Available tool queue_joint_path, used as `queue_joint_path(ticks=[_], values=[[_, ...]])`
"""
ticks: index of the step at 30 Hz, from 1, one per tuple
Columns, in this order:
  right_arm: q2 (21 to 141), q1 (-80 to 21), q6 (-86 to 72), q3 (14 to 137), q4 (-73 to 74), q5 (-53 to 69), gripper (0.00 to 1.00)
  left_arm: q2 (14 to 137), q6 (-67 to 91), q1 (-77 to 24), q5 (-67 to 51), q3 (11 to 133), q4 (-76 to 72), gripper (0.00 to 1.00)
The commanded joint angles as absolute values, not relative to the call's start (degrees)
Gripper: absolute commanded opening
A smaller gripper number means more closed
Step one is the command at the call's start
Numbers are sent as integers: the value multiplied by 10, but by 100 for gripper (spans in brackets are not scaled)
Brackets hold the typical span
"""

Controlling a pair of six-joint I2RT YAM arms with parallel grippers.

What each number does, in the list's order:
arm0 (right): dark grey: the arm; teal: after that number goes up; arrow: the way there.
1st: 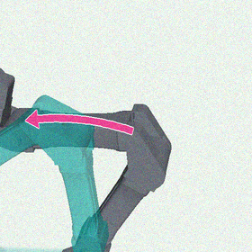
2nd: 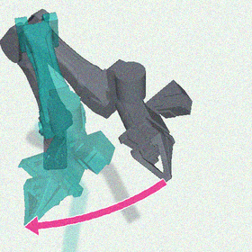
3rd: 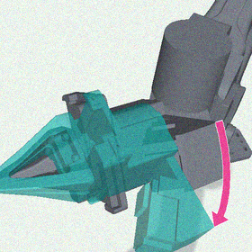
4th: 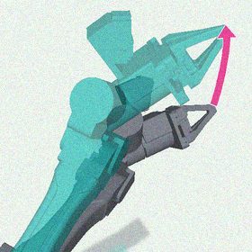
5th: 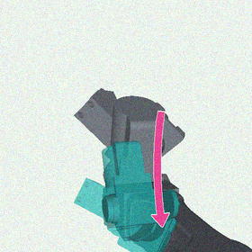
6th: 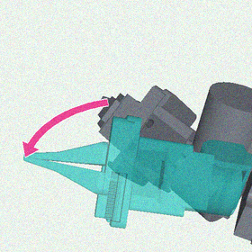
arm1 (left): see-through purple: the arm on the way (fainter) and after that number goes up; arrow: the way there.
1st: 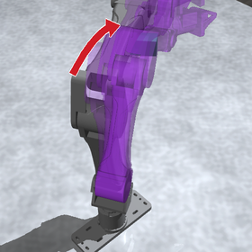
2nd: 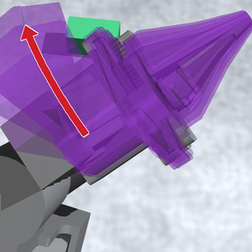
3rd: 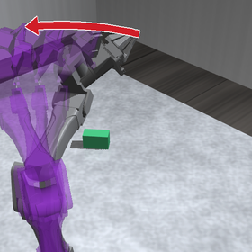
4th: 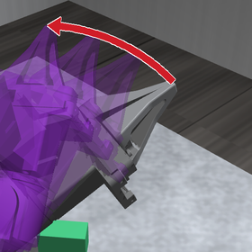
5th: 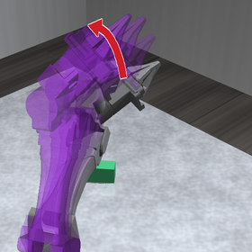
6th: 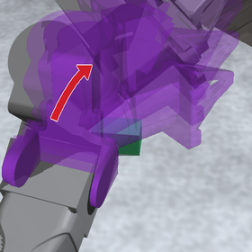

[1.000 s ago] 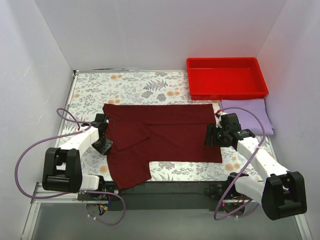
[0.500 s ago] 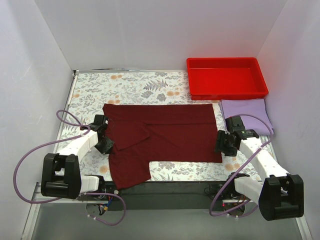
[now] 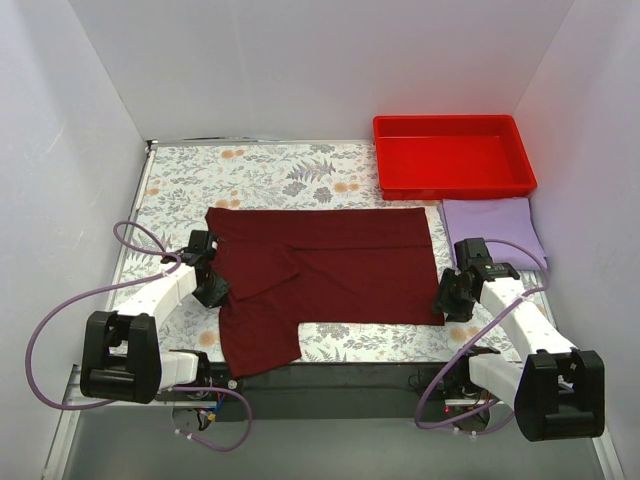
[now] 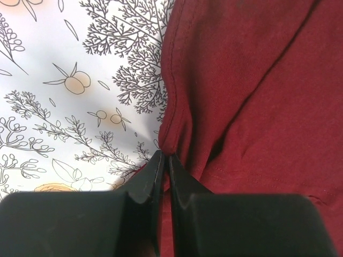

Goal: Fold and stack the t-shirts
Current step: Fold the tshirt

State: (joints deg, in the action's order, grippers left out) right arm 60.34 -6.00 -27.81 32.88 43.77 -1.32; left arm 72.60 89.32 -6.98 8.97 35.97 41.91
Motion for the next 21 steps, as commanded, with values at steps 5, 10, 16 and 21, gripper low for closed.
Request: queue_joint_path(ticks=[5, 10, 16, 21], values=[[600, -48, -306, 304, 434, -18, 48, 696, 894, -73, 85, 352, 410, 0], [609, -46, -315, 300, 421, -17, 48, 697, 893, -73, 84, 352, 410, 0], [622, -45, -322, 290, 403, -4, 47, 697, 894, -73, 86, 353, 410, 0], [631, -46, -324, 281, 389, -4, 43, 698, 894, -73, 86, 353, 411, 0]])
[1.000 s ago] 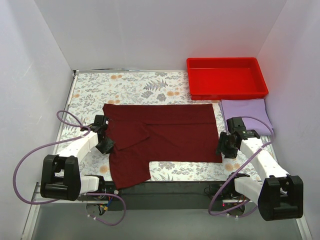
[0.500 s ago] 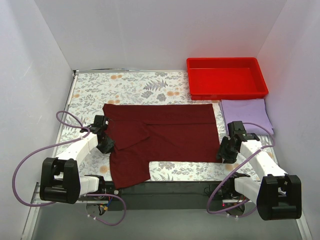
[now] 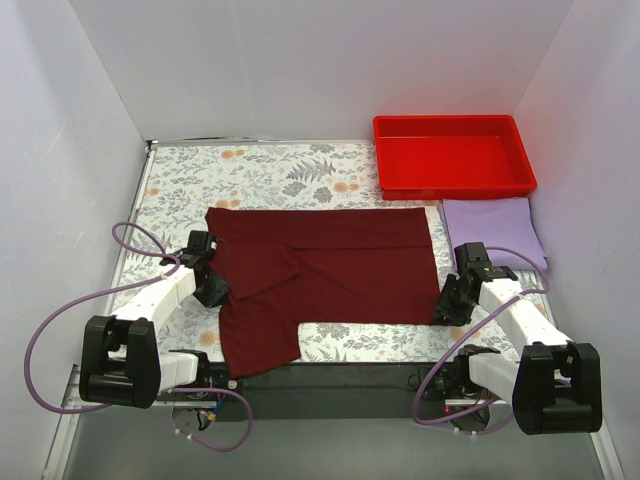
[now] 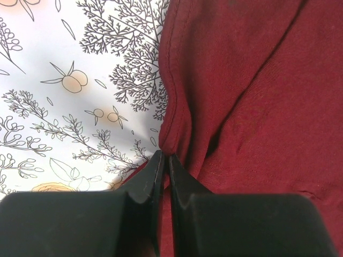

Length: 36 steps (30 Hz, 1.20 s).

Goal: Fold and stack the t-shirts
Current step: Fold the tshirt

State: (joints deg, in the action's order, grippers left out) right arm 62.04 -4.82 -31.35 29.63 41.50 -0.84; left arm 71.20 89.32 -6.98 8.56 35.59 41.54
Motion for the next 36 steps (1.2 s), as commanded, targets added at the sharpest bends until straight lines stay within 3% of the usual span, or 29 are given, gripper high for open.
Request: queue_joint_path(ticks=[1, 3, 7, 14, 36], values=[[630, -45, -326, 279, 386, 12, 38, 698, 893, -73, 87, 354, 411, 0], [629, -45, -328, 278, 385, 14, 31, 700, 893, -73, 85, 355, 414, 0], [621, -43, -328, 286, 395, 14, 2, 691, 890, -71, 82, 379, 445, 0], [615, -34, -298, 350, 440, 23, 1, 645, 880, -64, 105, 441, 512, 0], [819, -25, -162, 617, 463, 36, 1, 770, 804, -4, 77, 617, 549, 0]])
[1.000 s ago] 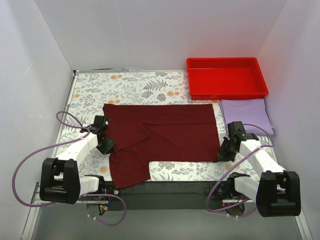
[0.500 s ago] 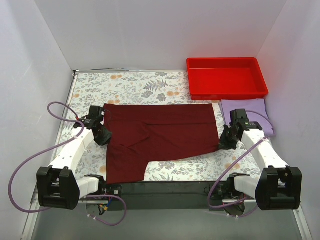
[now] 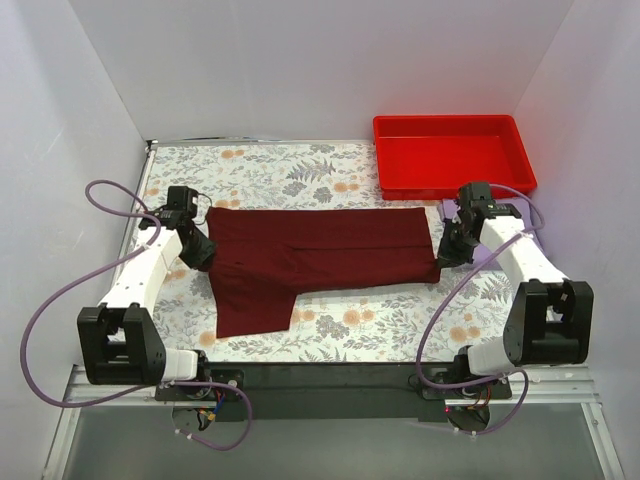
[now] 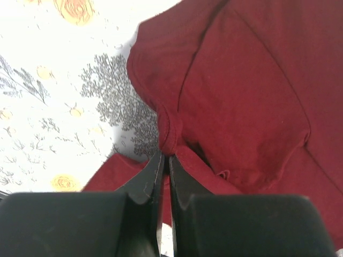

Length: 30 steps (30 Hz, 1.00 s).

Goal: Fold and stack the t-shirts
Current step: Fold the tshirt

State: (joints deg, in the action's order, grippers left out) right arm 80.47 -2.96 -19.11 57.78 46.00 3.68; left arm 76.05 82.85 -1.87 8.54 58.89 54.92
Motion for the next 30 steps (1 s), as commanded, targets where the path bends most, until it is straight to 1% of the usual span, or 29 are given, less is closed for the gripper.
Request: queue_joint_path(ticks=[1, 3, 5, 16, 30], values=[[827, -24, -158, 624, 464, 34, 1, 777, 799, -2, 73, 622, 548, 0], [850, -22, -149, 645, 463, 33, 1, 794, 794, -2, 67, 635, 541, 0], [868, -21, -143, 663, 461, 31, 1, 808, 789, 21, 63, 645, 537, 0], [948, -19, -135, 739, 449, 18, 1, 910, 781, 28, 56, 692, 507, 0], [1032, -18, -136, 773, 407, 16, 1, 988, 784, 29, 78, 708, 479, 0]])
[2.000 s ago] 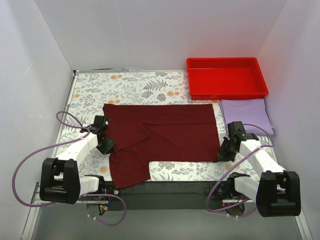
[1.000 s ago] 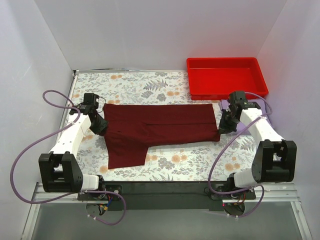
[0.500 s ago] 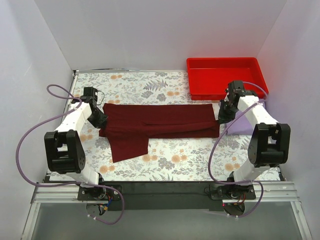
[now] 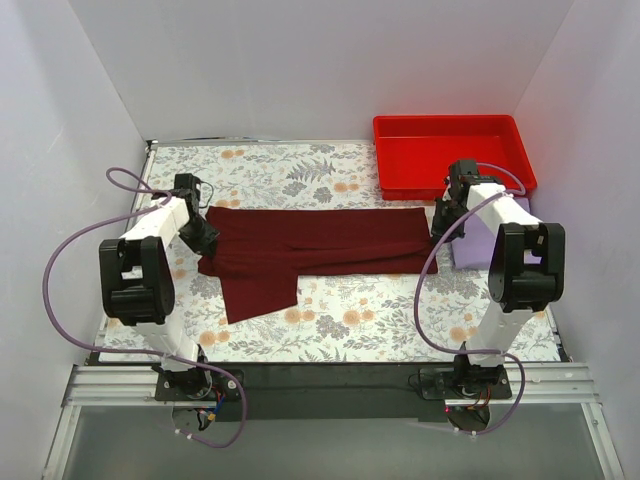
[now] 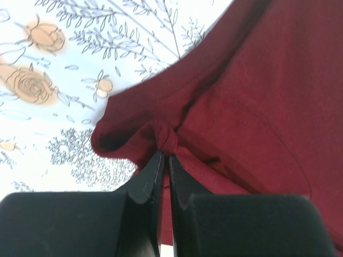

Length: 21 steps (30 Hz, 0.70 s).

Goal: Fold and stack the t-shirts
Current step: Fold the tshirt

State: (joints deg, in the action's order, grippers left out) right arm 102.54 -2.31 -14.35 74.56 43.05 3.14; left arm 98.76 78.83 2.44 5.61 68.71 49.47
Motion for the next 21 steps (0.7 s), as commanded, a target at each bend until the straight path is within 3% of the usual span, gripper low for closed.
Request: queue_joint_path(ticks=[1, 5, 8, 11, 14, 19, 21], values=[[1036, -18, -136, 773, 403, 16, 1, 994, 782, 29, 81, 708, 477, 0], [1056, -19, -141, 773, 389, 13, 2, 1007, 780, 29, 93, 704, 469, 0], [1061, -19, -143, 773, 377, 14, 7, 1009, 787, 29, 98, 696, 461, 4], [1058, -19, -143, 781, 378, 28, 20, 994, 788, 29, 87, 687, 453, 22], [1033, -20, -144, 777, 378, 29, 43, 959, 787, 27, 97, 685, 457, 39], [953, -23, -142, 741, 377, 25, 55, 854, 800, 19, 134, 633, 448, 56], [926, -29, -143, 707, 375, 29, 59, 798, 800, 11, 136, 597, 449, 59]])
